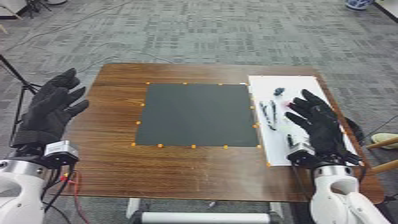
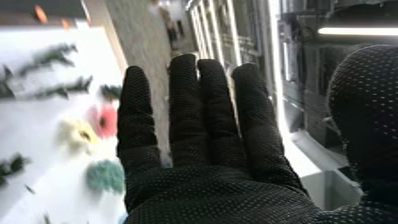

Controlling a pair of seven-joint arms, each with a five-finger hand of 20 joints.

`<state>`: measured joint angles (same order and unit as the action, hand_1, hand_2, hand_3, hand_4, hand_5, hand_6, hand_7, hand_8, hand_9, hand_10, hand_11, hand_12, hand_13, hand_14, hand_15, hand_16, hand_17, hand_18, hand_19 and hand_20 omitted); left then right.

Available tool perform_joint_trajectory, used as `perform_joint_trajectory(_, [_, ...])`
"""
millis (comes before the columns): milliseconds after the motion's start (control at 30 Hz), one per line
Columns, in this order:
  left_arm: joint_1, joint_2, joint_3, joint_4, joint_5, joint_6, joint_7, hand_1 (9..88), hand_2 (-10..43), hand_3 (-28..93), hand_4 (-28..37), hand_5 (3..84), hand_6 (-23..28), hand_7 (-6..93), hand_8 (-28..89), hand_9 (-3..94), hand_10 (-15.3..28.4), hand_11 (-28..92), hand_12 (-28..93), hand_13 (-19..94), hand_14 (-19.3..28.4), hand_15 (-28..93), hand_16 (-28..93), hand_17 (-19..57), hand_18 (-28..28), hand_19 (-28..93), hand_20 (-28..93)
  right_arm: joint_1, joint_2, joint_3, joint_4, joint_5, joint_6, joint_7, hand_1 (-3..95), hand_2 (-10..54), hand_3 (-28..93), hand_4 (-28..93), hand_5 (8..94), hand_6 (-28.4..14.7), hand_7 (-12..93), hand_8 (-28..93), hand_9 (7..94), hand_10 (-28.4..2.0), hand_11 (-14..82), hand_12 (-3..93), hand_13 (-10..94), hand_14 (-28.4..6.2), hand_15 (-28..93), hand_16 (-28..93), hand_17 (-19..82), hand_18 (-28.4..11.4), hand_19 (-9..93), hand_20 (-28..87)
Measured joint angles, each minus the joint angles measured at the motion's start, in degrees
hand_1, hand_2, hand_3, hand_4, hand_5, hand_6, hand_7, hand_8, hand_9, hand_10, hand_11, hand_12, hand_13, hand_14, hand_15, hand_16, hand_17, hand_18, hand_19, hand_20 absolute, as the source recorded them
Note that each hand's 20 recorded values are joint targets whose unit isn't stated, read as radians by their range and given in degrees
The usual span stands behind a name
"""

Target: Arrange flowers

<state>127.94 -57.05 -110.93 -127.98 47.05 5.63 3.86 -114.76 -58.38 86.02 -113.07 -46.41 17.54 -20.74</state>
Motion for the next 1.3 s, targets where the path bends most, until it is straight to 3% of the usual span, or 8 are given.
perform_joint_trajectory(267, [0.51, -0.05, -0.49, -0.15, -0.39, -0.19, -0.2, 31.3, -9.5, 65, -26.7, 18.1, 0.4, 29.1, -14, 14.2, 8.2, 24, 20, 7, 10.9, 44, -7, -9.7, 17.9, 39, 10, 0.19, 1.81, 0.92, 0.07, 1.25, -0.09, -1.99, 21.8, -9.5, 86, -28, 38.9, -2.6, 27, -16, 42.8, -11.2, 19.7, 24.0, 35, -8.4, 33, 20, 13, -19.9, 46, 25])
perform_joint_trajectory(433, [1.15, -0.16, -0.84, -0.39, -0.45, -0.19, -0.19, 30.8, -9.5, 65, -26.7, 18.2, 0.4, 29.1, -14, 14.2, 8.2, 24, 20, 7, 11.0, 44, -7, -9.7, 18.0, 39, 9, -0.84, 3.2, 2.35, -0.74, -2.37, -1.1, -0.41, 22.2, -9.5, 85, -28, 43.5, -1.2, 50, -21, 42.5, -12.3, 53.4, 38.8, 35, -12.2, 70, 27, 11, -20.8, 53, 31])
perform_joint_trajectory(533, [1.18, -0.16, -0.83, -0.41, -0.45, -0.14, -0.14, 30.7, -9.5, 65, -26.7, 18.4, 0.5, 28.9, -14, 14.5, 8.3, 24, 20, 7, 11.1, 45, -7, -9.7, 18.0, 39, 9, -1.71, 7.05, 0.63, -2.86, -14.76, 4.97, 7.38, 23.9, -9.5, 86, -28, 47.5, 0.2, 60, -24, 46.2, -12.7, 65.5, 47.7, 39, -12.4, 79, 36, 13, -20.0, 57, 35])
perform_joint_trajectory(733, [2.1, -0.27, -1.19, -0.83, -0.77, -0.03, -0.21, 30.6, -9.2, 65, -26.7, 18.5, 0.5, 28.7, -14, 14.6, 8.3, 24, 19, 7, 11.2, 45, -7, -9.7, 18.1, 39, 9, 1.62, 17.68, -13.04, -3.39, -32.88, 27.11, 28.3, 24.0, -9.5, 87, -28, 49.7, 0.4, 65, -25, 47.8, -12.7, 70.1, 57.9, 40, -14.1, 82, 47, 13, -19.6, 60, 40])
perform_joint_trajectory(833, [2.05, -0.24, -1.17, -0.8, -0.8, -0.09, -0.26, 30.5, -9.2, 65, -26.7, 18.5, 0.5, 28.8, -14, 14.6, 8.3, 25, 19, 7, 11.3, 45, -7, -9.7, 18.0, 39, 9, 1.11, 19.62, -12.9, -3.41, -38.12, 27.39, 34.89, 23.7, -9.5, 87, -28, 49.6, 0.3, 65, -25, 47.5, -12.8, 70.5, 59.7, 39, -14.5, 83, 48, 13, -19.6, 60, 41])
perform_joint_trajectory(1033, [2.25, -0.22, -1.31, -0.83, -0.84, -0.16, -0.28, 30.4, -8.9, 66, -26.6, 18.6, 0.5, 28.6, -14, 14.6, 8.3, 25, 19, 7, 11.5, 45, -7, -9.7, 18.0, 39, 9, -2.84, 21.96, -10.72, -4.57, -58.46, 20.63, 51.65, 22.5, -9.5, 87, -28, 48.9, -0.3, 66, -25, 45.8, -13.4, 71.1, 61.2, 38, -15.0, 83, 48, 12, -19.7, 58, 40])
perform_joint_trajectory(1200, [4.43, -0.64, -3.29, -1.72, -1.22, -0.06, -0.4, 30.3, -8.9, 66, -26.5, 18.7, 0.5, 28.7, -14, 14.7, 8.4, 25, 19, 7, 11.6, 46, -7, -9.7, 18.1, 39, 9, -5.65, 23.21, -10.73, -6.02, -69.73, 19.23, 64.5, 22.0, -9.5, 87, -28, 48.8, -0.3, 66, -25, 45.5, -13.4, 71.1, 61.1, 37, -15.0, 83, 48, 11, -19.7, 58, 39])
perform_joint_trajectory(1300, [5.42, -0.65, -3.72, -1.82, -1.43, -0.04, -0.39, 30.1, -8.9, 66, -26.5, 18.8, 0.5, 28.6, -14, 14.7, 8.4, 25, 19, 7, 11.6, 46, -7, -9.8, 18.1, 40, 9, -7.4, 23.82, -10.72, -6.32, -77.06, 18.7, 67.22, 21.7, -9.5, 87, -28, 48.7, -0.6, 66, -25, 45.2, -13.6, 71.1, 61.1, 37, -15.1, 83, 48, 11, -19.9, 58, 39])
